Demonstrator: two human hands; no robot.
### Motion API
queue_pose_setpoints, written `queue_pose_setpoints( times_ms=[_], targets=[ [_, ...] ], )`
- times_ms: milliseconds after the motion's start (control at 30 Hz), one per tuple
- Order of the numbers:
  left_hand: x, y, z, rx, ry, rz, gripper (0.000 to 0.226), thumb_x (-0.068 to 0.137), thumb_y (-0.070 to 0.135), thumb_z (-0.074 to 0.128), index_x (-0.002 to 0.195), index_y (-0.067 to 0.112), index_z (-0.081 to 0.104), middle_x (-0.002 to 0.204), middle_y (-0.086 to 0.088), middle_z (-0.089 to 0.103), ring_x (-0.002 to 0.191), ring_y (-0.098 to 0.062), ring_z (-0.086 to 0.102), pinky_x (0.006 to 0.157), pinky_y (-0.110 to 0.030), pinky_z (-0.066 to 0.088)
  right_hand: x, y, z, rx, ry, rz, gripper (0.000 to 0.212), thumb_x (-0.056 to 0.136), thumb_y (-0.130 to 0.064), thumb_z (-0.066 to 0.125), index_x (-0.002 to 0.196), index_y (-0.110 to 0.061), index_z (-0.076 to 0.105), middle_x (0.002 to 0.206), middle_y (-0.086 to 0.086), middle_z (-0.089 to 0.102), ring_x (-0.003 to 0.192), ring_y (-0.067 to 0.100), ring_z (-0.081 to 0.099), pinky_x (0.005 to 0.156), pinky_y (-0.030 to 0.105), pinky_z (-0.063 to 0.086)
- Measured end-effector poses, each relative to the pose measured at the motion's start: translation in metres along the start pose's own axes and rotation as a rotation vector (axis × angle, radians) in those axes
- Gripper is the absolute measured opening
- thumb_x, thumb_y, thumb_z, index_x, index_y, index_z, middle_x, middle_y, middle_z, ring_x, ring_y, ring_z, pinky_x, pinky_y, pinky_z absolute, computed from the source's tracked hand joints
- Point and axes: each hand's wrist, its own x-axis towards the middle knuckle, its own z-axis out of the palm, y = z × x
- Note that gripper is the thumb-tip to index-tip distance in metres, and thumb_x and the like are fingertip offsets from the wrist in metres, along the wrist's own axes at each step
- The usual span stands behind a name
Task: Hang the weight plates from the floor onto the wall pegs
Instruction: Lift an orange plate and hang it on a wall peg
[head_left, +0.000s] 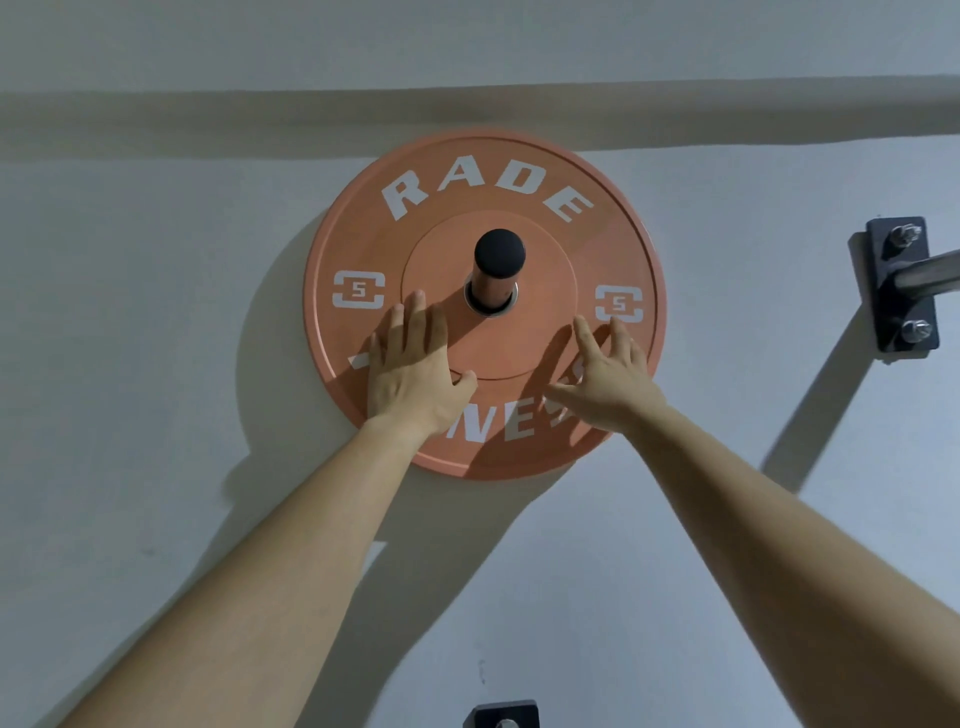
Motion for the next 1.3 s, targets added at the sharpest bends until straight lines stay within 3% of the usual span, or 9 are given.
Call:
queue_pose_setpoints(
  times_ms=[133,400,733,967,1133,1300],
  targets=[
    [-0.001,-0.002,0.003,0.020,0.018,0.015,0.090,0.095,0.058,0.045,0.160,0.019,-0.003,0.167,-0.003,-0.020,0.154,-0.028,-0.015,0.124,-0.052,0.001,0.016,-0.002,0.009,0.070,-0.067,0.008,0.101,0.089,-0.059,0.060,0.157,-0.040,-0.012,0.163,0.002,-0.028,0.150,0.036,-0.020,0.121,0.055,0.007],
    [-0.004,-0.004,0.011,0.044,0.039,0.025,0.094,0.095,0.065,0.042,0.159,0.023,-0.013,0.165,-0.004,-0.025,0.153,-0.029,-0.019,0.124,-0.051,0.000,0.031,-0.011,0.013,0.157,-0.018,0.033,0.100,0.089,-0.057,0.056,0.157,-0.036,-0.013,0.163,0.002,-0.027,0.149,0.041,-0.022,0.120,0.057,0.008],
    [-0.005,-0.001,0.016,0.014,0.005,-0.004,0.097,0.094,0.067,0.041,0.159,0.020,-0.014,0.165,-0.004,-0.028,0.153,-0.028,-0.021,0.125,-0.051,0.002,0.035,-0.011,0.017,0.130,0.051,0.013,0.108,0.084,-0.054,0.063,0.157,-0.035,-0.014,0.163,0.001,-0.028,0.148,0.040,-0.025,0.119,0.060,0.015],
    [-0.005,-0.002,0.010,0.048,-0.018,-0.009,0.096,0.093,0.066,0.043,0.159,0.021,-0.011,0.165,-0.004,-0.027,0.153,-0.028,-0.020,0.124,-0.051,0.002,0.030,-0.010,0.014,0.127,0.036,0.018,0.104,0.088,-0.051,0.063,0.158,-0.034,-0.011,0.165,0.002,-0.024,0.150,0.038,-0.020,0.120,0.056,0.015],
    [-0.005,0.002,-0.008,0.034,-0.018,-0.019,0.089,0.092,0.061,0.045,0.160,0.020,0.004,0.169,-0.003,-0.010,0.155,-0.027,-0.006,0.123,-0.050,0.007,0.031,-0.009,0.003,0.138,0.105,0.049,0.103,0.087,-0.052,0.063,0.159,-0.028,-0.007,0.166,0.009,-0.013,0.152,0.038,-0.007,0.120,0.057,0.013],
    [-0.009,0.007,-0.028,0.036,0.045,-0.052,0.077,0.093,0.056,0.047,0.156,0.020,0.022,0.167,-0.008,0.014,0.152,-0.031,0.016,0.120,-0.051,0.023,0.034,-0.005,-0.015,0.149,0.155,0.059,0.096,0.089,-0.050,0.060,0.160,-0.024,0.000,0.166,0.011,-0.003,0.151,0.039,0.003,0.119,0.055,0.019]
  ],
)
